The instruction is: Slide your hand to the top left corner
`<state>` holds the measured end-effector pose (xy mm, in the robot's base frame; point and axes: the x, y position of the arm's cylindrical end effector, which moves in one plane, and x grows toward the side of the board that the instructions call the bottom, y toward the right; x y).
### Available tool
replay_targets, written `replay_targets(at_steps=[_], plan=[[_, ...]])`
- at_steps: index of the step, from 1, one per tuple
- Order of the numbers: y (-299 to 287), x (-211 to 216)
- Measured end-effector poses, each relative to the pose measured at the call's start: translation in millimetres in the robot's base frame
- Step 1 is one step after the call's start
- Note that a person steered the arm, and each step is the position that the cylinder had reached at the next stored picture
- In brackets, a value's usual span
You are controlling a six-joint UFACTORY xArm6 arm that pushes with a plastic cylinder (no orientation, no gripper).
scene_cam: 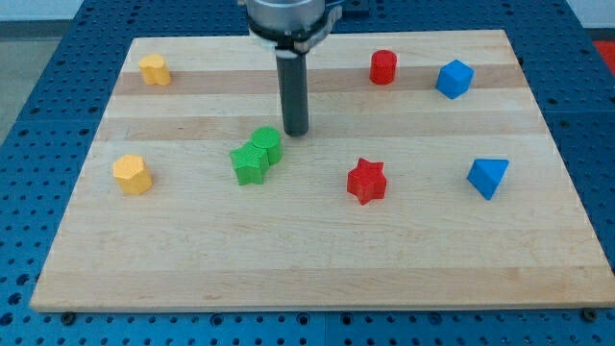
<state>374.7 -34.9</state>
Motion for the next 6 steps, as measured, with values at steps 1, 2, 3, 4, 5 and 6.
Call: replay_targets(at_steps=[1,2,3,4,5,6], plan=[[-28.9,-63.3],[-74.5,-127.4],[-130.5,-178.6],[-151.8,-183.6],[-218.8,-181.6],[-269.2,-163.6]])
